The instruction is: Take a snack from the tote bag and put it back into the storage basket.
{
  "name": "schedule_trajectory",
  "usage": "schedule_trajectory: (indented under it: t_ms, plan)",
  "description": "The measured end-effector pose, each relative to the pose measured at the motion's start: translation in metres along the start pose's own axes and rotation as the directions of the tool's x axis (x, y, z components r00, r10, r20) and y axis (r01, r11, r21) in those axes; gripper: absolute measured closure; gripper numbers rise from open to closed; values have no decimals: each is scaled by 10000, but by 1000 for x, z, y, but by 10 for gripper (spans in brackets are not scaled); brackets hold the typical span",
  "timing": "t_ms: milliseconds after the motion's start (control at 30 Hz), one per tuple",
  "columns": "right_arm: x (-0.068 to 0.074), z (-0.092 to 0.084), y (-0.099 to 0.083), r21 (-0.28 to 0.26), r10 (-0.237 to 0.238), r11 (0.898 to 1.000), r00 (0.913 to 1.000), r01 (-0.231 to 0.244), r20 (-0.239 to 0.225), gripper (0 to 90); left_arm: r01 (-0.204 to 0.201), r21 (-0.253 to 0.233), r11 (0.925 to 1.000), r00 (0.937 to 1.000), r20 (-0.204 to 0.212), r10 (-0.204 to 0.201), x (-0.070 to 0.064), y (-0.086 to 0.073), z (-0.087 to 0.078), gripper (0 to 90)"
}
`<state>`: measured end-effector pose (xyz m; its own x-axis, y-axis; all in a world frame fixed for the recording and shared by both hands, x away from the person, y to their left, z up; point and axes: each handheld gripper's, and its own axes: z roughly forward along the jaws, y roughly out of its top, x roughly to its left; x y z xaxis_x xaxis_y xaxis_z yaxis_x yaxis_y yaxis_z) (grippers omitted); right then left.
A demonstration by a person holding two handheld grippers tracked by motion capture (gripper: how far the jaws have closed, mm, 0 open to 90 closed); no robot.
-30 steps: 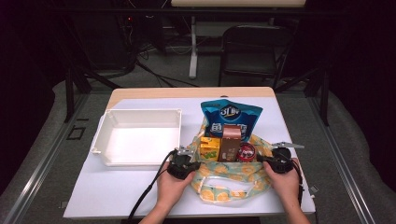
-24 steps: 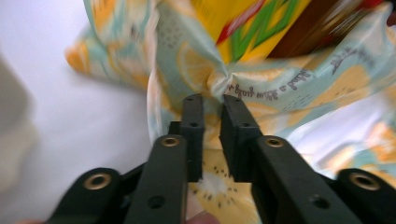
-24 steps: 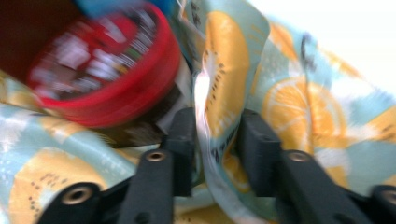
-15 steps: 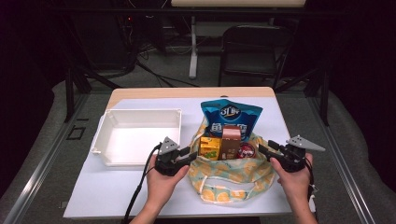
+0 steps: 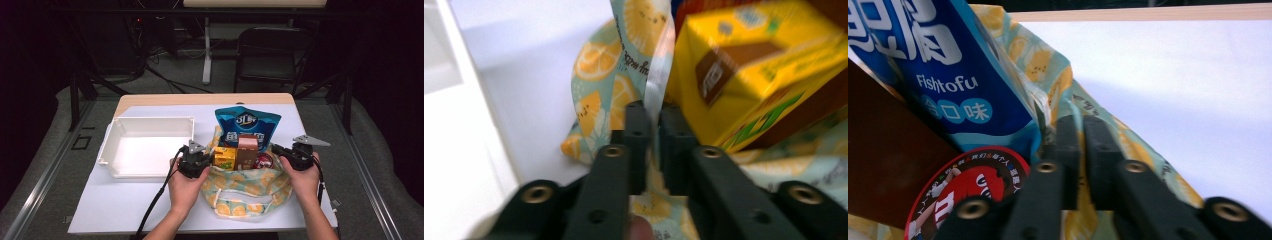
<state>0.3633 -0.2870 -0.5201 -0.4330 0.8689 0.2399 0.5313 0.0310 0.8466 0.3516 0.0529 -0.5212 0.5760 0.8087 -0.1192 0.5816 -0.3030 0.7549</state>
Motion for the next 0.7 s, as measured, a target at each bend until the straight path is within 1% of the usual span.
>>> schedule_trajectory:
  t_ms: [33,100,200,233,267,300,333,367,400,433,467,500,533,567,600,633,700]
  plan:
    - [0,2,-1,31,-68,10000,10000,68,34,900,-115,86,9999,9999,-62,115,-1,-2,2,891]
    - [-1,8,-2,319,-214,9993,9996,208,182,900,-291,144,9995,9994,-161,293,-3,-6,6,900]
    - [-7,18,-8,877,-235,9959,9992,206,325,900,-295,233,9993,9994,-166,299,-3,-14,11,900]
    - [-9,21,-11,1049,-171,9944,9989,125,430,900,-251,271,9993,9994,-215,257,-3,-18,13,900]
    - [-11,23,-15,1188,-67,9929,9983,-2,574,900,-313,299,9991,9991,-276,321,-2,-21,15,900]
    - [-14,26,-19,1320,27,9912,9974,-122,719,900,-236,329,9992,9993,-272,245,-2,-25,18,900]
    - [-17,27,-23,1496,10,9886,9959,-146,907,900,-281,443,9986,9993,-216,290,-1,-28,18,900]
    - [-20,28,-27,1599,15,9870,9944,-186,1060,900,-336,416,9986,9989,-307,349,-1,-32,20,900]
    - [-23,28,-30,1683,96,9853,9930,-295,1174,900,-338,516,9981,9990,-283,353,-1,-35,22,900]
    - [-25,28,-31,1582,348,9860,9932,-522,1107,900,-316,521,9981,9990,-309,332,-1,-37,23,900]
    - [-25,26,-30,1667,330,9846,9923,-527,1191,900,-337,530,9980,9990,-274,352,-2,-36,23,900]
    - [-23,27,-30,1603,242,9860,9909,-456,1328,900,-310,584,9978,9992,-214,323,-1,-35,24,900]
    - [-22,27,-30,1682,47,9854,9905,-280,1371,900,-162,646,9978,9998,-103,169,1,-35,24,900]
    - [-22,27,-30,1692,-4,9853,9905,-231,1374,900,-35,719,9974,10000,89,29,4,-34,24,900]
    - [-21,26,-30,1682,62,9853,9906,-294,1363,900,74,734,9973,9997,224,-90,6,-33,23,900]
    - [-21,25,-30,1551,187,9871,9912,-392,1314,899,70,766,9970,9996,261,-90,7,-34,23,900]
    - [-21,18,-29,1108,412,9924,9926,-540,1145,840,-16,725,9974,9996,298,-6,7,-35,22,900]
